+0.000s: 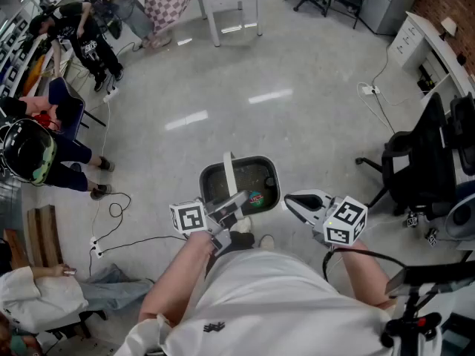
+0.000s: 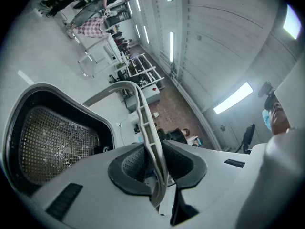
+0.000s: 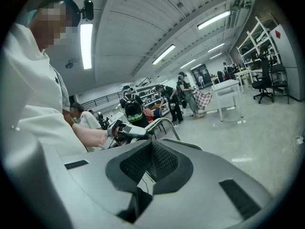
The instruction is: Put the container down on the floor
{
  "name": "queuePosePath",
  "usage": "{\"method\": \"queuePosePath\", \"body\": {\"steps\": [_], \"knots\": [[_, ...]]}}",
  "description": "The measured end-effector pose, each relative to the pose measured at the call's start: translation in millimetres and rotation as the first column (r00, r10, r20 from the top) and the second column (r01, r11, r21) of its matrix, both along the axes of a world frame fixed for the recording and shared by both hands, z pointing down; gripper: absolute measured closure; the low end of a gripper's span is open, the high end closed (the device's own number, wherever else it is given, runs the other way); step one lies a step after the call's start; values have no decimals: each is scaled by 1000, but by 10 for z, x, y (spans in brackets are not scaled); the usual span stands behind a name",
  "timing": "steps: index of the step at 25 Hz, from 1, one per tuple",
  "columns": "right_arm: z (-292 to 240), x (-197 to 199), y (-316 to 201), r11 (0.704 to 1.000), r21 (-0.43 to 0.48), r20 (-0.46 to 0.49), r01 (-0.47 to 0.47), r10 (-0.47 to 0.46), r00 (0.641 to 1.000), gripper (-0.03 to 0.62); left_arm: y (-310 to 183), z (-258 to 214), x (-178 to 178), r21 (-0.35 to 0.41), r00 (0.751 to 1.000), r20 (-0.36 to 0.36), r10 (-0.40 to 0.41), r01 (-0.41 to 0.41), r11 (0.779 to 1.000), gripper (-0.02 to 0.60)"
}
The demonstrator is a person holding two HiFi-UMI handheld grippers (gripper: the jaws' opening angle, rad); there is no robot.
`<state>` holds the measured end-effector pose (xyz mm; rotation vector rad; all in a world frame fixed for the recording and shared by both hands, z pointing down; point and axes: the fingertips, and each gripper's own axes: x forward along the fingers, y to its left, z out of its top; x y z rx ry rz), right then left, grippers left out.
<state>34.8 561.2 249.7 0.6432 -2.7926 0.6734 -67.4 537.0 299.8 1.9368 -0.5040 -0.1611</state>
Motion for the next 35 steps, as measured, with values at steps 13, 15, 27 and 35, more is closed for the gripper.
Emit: {"method": "queuePosePath", "body": {"steps": [13, 15, 27, 35], "knots": [[208, 124, -840, 998, 14, 4, -61, 61, 998, 579, -909, 73, 155, -21, 1000, -17, 17, -17, 1000, 494], [200, 117, -1166, 997, 11, -10, -76, 76, 997, 577, -1241, 110, 164, -33, 999, -31, 25, -26, 999, 494], [212, -523, -3371, 977, -11, -19, -212, 212, 977, 574, -3351, 326, -128, 20, 986, -7, 165, -165, 986, 494], [451, -525, -4496, 978, -33, -57, -206, 204, 977, 545, -4606, 710, -135, 17, 990, 39, 139, -139, 990, 494]]}}
